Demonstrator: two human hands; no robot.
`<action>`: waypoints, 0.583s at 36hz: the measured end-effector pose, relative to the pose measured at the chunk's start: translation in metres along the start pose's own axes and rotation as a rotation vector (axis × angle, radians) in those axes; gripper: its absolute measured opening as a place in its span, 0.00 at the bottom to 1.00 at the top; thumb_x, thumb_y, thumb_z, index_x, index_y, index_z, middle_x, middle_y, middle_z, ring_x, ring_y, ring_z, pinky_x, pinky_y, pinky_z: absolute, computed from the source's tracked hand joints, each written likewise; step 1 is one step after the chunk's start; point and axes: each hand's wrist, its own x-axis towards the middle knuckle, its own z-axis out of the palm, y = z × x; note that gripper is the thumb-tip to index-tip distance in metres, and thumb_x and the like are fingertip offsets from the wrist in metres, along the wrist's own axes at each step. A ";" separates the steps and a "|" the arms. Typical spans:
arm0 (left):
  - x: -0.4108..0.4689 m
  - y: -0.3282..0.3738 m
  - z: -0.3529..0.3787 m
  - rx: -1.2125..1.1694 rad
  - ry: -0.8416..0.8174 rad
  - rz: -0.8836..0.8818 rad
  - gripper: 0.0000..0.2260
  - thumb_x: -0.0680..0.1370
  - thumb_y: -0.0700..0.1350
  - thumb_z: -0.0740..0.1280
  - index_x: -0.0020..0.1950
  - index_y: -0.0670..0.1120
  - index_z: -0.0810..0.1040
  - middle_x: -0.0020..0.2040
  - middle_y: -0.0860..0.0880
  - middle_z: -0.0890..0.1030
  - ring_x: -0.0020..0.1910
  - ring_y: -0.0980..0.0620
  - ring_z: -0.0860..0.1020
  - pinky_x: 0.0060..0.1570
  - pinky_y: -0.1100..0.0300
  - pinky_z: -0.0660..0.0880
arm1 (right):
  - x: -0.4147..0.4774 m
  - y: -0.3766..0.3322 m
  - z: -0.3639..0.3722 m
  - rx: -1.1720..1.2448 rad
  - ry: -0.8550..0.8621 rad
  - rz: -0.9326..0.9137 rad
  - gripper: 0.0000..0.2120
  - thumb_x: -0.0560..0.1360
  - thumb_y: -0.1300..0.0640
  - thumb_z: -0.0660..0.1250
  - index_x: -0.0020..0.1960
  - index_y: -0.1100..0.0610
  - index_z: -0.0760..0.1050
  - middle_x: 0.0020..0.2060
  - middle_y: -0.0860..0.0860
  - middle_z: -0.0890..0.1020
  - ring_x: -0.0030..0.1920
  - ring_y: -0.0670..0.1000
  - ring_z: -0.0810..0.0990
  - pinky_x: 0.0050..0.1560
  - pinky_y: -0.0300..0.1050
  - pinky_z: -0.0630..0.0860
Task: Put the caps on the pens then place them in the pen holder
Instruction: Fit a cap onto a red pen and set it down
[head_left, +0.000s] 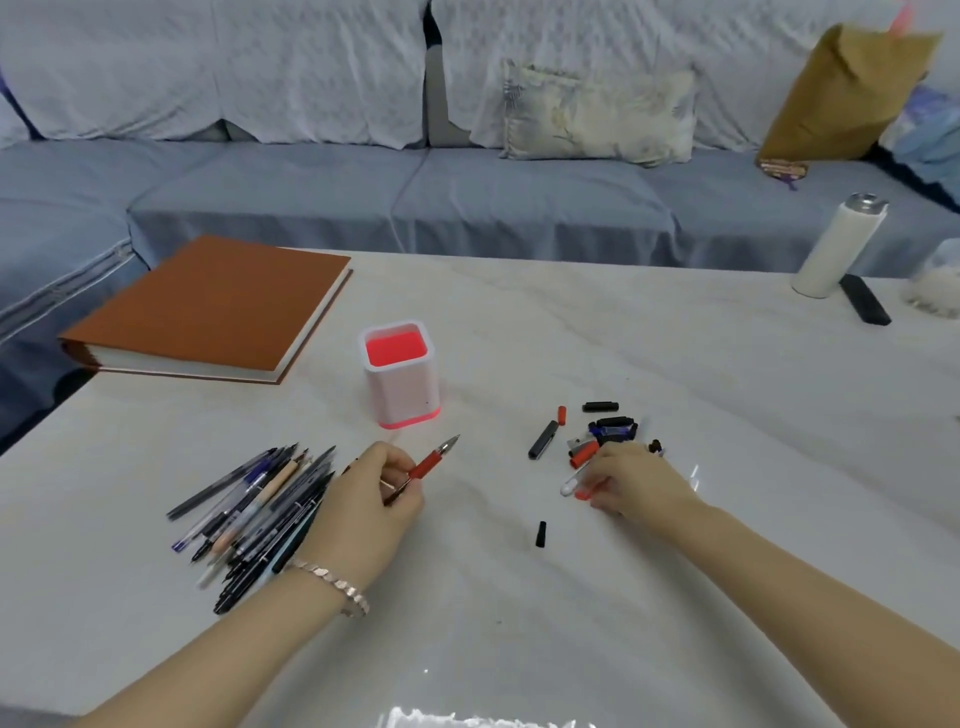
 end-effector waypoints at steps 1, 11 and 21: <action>0.000 0.000 0.001 -0.017 -0.009 -0.010 0.10 0.72 0.38 0.66 0.38 0.53 0.70 0.35 0.50 0.75 0.33 0.53 0.73 0.34 0.62 0.70 | 0.001 0.002 0.000 0.008 -0.011 0.006 0.13 0.70 0.63 0.69 0.50 0.47 0.81 0.39 0.32 0.70 0.55 0.42 0.74 0.55 0.34 0.68; 0.015 0.008 0.005 -0.264 -0.143 -0.109 0.04 0.72 0.37 0.67 0.42 0.45 0.75 0.37 0.46 0.80 0.24 0.63 0.74 0.24 0.74 0.67 | 0.006 0.000 -0.002 -0.293 -0.138 -0.114 0.14 0.77 0.56 0.59 0.60 0.51 0.76 0.59 0.51 0.76 0.64 0.53 0.71 0.62 0.49 0.68; 0.010 0.014 0.014 -0.454 -0.157 -0.159 0.05 0.72 0.34 0.66 0.41 0.43 0.75 0.31 0.48 0.80 0.21 0.58 0.73 0.22 0.73 0.66 | -0.015 -0.077 -0.023 1.004 0.627 0.248 0.14 0.75 0.67 0.61 0.57 0.53 0.71 0.41 0.48 0.80 0.39 0.51 0.81 0.40 0.31 0.77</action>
